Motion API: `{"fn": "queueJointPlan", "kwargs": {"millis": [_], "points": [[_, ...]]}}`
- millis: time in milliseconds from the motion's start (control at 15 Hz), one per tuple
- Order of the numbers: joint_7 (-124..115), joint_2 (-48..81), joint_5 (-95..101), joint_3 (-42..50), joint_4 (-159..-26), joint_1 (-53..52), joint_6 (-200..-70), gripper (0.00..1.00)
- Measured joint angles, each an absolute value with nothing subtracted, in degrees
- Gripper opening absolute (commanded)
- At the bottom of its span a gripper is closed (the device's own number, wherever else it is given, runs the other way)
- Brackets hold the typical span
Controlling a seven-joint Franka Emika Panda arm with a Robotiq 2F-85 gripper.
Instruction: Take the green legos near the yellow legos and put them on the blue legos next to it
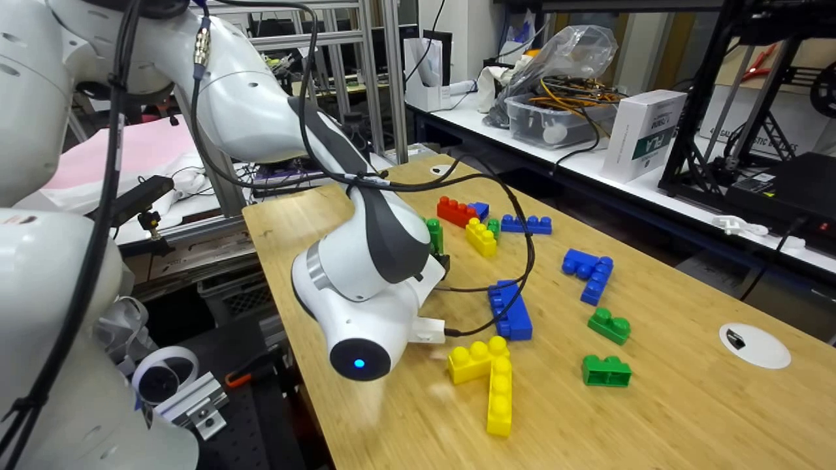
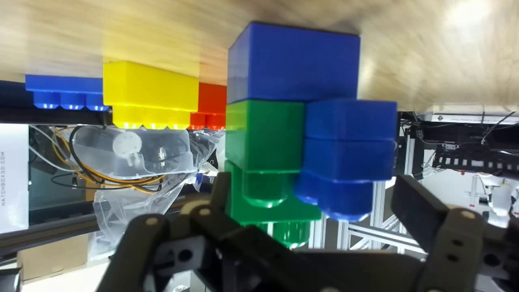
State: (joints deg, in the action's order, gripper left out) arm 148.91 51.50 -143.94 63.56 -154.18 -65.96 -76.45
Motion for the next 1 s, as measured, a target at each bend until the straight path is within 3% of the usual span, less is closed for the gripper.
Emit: {"fn": "queueJointPlan", "kwargs": {"millis": [600, 1000], "points": [[148.80, 51.16, -139.55, 78.77, -159.03, -80.04, -76.52, 1.00], [148.67, 50.87, -134.72, 84.46, -158.72, -82.24, -76.65, 1.00]]}}
